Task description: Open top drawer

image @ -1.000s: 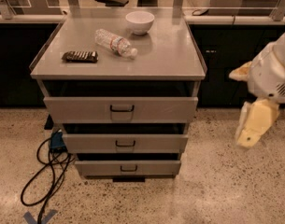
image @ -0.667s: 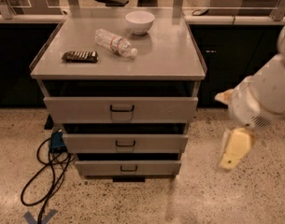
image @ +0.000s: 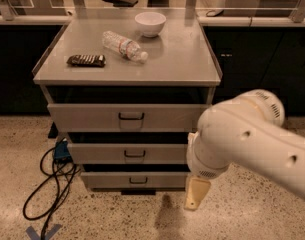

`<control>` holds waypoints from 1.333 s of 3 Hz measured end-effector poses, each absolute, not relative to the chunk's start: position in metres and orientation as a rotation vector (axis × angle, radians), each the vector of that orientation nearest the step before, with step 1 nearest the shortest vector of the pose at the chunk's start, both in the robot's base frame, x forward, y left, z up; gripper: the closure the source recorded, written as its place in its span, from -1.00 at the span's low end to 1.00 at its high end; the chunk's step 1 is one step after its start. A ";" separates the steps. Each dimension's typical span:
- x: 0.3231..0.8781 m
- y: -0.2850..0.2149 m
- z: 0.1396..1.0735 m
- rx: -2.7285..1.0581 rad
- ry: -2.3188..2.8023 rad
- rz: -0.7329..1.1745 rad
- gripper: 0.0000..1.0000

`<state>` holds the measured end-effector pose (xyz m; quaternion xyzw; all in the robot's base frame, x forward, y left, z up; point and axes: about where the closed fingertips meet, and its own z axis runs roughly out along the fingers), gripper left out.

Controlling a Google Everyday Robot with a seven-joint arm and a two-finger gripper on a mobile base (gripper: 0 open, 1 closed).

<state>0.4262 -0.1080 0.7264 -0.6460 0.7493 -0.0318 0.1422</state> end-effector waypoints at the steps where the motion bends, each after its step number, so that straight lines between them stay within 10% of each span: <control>1: 0.457 -0.073 0.688 -1.875 2.098 -0.161 -1.00; 4: 0.498 -0.084 0.696 -1.719 2.082 -0.066 -1.00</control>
Offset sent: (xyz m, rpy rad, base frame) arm 0.0257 0.0300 -0.0350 -0.0173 -0.0526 0.0288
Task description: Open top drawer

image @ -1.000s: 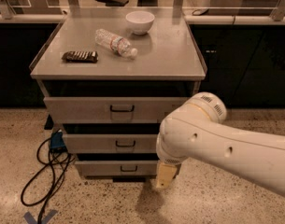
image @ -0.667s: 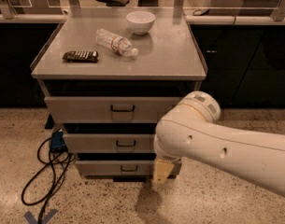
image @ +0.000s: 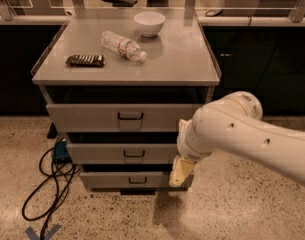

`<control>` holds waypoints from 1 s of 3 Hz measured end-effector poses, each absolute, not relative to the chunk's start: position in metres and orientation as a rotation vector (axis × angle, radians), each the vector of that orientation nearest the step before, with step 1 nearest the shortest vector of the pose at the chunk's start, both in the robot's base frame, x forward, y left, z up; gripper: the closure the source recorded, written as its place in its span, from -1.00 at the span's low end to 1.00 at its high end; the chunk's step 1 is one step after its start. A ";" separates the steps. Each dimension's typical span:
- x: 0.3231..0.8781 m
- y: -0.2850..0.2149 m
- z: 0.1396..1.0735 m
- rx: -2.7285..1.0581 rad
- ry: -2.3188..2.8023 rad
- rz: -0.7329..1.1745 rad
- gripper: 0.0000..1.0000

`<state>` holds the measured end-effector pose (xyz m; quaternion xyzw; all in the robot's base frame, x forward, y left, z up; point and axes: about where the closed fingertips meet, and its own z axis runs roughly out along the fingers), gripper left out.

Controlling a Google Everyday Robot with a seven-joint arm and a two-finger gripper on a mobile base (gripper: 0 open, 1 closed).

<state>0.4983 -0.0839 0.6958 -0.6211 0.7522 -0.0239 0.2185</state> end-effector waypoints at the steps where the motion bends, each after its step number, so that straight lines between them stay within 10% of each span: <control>1: 0.542 -0.083 0.695 -1.719 2.008 0.078 -1.00; 3: 0.573 -0.070 0.677 -1.883 1.797 0.109 -1.00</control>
Offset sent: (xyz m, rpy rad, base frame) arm 0.1075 0.0272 -0.0359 0.1465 -0.0469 0.4165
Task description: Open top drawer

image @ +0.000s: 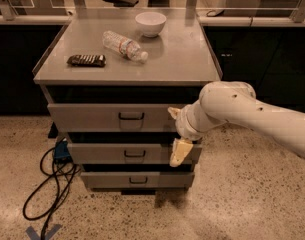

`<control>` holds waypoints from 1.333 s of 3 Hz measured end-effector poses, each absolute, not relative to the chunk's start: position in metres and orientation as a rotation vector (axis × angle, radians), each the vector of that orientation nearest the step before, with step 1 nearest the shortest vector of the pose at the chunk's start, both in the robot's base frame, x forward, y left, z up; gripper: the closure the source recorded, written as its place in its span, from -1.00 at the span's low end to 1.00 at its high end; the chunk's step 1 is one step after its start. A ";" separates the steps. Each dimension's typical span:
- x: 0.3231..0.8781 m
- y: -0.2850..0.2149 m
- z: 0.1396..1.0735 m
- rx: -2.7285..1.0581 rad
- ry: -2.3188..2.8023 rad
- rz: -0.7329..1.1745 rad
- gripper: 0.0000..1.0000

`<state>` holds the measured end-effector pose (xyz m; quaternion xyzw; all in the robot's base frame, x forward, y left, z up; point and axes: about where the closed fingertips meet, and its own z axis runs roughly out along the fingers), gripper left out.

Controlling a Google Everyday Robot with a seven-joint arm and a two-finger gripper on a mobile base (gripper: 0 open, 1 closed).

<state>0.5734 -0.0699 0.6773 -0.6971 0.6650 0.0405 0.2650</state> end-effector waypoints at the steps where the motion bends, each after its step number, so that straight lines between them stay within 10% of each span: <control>1: 0.587 -0.086 0.665 -1.803 1.876 0.102 -1.00; 4: 0.624 -0.085 0.666 -1.665 1.860 0.116 -1.00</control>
Offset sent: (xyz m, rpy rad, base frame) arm 0.0847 -0.0549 -0.0519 0.1323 -0.0170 -0.3034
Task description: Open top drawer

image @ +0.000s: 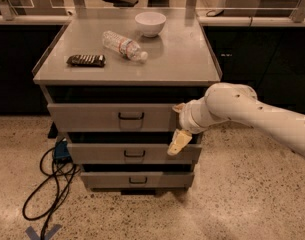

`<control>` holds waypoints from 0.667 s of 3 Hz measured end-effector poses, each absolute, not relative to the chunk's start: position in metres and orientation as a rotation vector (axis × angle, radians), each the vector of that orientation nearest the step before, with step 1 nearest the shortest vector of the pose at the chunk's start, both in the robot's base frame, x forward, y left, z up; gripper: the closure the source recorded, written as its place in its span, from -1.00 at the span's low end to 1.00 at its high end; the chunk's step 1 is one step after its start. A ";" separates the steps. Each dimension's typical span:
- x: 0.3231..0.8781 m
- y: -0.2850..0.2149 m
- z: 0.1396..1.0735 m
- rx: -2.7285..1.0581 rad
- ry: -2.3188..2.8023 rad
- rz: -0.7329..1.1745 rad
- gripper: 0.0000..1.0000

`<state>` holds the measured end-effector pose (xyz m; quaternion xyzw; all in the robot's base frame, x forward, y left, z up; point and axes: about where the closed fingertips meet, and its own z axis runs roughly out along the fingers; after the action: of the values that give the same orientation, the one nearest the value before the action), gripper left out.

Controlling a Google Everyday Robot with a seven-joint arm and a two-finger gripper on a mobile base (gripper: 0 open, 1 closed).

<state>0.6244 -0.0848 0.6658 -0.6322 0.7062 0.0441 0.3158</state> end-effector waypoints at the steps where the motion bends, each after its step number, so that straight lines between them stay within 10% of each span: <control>1: 0.624 -0.085 0.666 -1.665 1.860 0.117 -1.00; 2: 0.626 -0.082 0.671 -1.668 1.857 0.144 -1.00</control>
Offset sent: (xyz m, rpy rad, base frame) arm 0.0046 0.0028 0.0162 0.0310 0.0250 0.0169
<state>0.6260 -0.0822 0.6714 -0.6332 0.7048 0.0547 0.3152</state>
